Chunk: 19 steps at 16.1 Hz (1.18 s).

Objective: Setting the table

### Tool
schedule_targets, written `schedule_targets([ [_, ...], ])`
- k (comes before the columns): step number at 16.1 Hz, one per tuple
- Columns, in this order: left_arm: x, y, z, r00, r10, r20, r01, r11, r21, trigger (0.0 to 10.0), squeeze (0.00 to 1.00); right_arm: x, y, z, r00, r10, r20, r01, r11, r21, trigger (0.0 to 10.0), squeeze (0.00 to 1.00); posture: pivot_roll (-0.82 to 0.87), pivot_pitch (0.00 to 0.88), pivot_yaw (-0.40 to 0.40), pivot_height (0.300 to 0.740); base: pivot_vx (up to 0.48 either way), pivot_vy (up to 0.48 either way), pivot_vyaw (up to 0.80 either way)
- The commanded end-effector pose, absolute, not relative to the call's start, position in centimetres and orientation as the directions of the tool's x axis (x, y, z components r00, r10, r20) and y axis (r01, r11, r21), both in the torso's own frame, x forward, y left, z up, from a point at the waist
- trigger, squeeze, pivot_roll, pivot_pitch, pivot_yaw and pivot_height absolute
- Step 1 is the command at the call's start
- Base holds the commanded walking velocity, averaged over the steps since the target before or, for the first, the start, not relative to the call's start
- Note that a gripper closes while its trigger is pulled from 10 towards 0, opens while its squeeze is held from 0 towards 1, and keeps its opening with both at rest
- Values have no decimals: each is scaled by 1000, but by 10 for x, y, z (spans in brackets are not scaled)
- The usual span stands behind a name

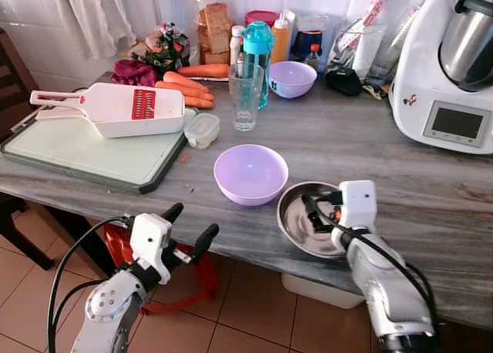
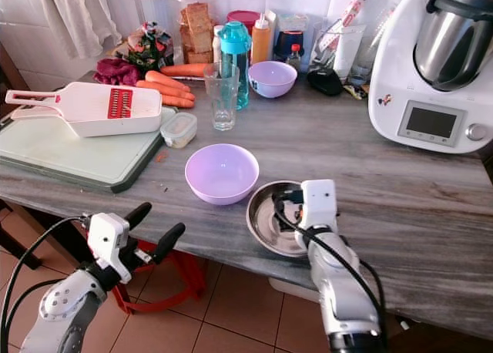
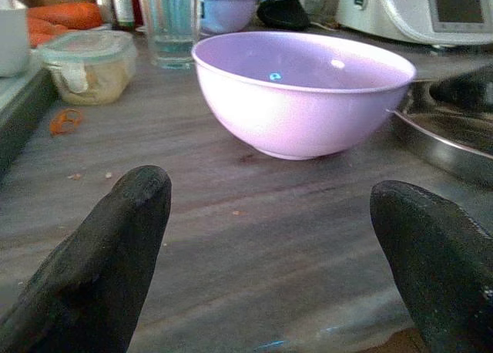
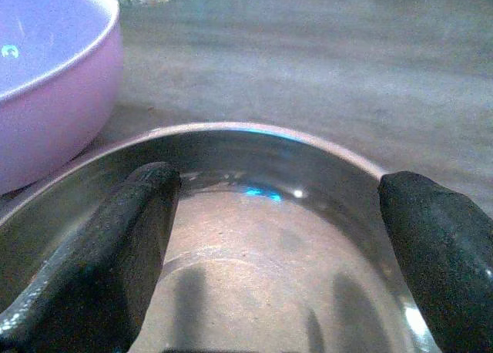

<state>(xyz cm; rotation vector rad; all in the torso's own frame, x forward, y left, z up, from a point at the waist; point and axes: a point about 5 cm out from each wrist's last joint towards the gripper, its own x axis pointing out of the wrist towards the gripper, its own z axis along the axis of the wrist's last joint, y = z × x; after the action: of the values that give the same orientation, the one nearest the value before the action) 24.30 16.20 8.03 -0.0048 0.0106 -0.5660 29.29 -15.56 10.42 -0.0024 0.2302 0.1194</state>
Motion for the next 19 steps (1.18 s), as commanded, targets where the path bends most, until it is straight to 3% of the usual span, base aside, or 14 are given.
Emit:
schedule_targets([
  [1,243,163,85,841,-541,1,541,841,4,10000,0,291,-161,109,972,96,-216,-97,995,10,10000,329,7,31,-6,740,0,0,0],
  [4,246,164,86,854,-519,23,519,855,14,10000,0,282,-164,116,982,78,-174,-79,997,4,10000,333,5,21,-9,740,0,0,0],
  [8,263,182,101,934,-344,95,338,938,76,10000,0,278,-163,131,997,41,-68,-43,999,-27,10000,325,8,4,-17,740,0,0,0],
  [9,266,189,105,953,-282,111,271,957,102,10000,0,278,-162,134,998,38,-48,-39,999,-21,10000,102,8,0,-17,740,0,0,0],
  [10,269,196,104,970,-213,112,201,973,115,10000,0,280,-163,137,999,28,-41,-28,1000,-8,10000,0,6,0,-18,740,0,0,0],
  [15,282,200,89,998,43,54,-53,979,196,10000,0,280,-159,142,999,13,30,-13,1000,0,10000,0,-10,0,-8,740,0,0,0],
  [19,283,197,89,992,99,72,-112,972,204,10000,0,278,-156,133,999,-29,41,27,998,51,10000,0,8,0,10,740,0,0,-709],
])
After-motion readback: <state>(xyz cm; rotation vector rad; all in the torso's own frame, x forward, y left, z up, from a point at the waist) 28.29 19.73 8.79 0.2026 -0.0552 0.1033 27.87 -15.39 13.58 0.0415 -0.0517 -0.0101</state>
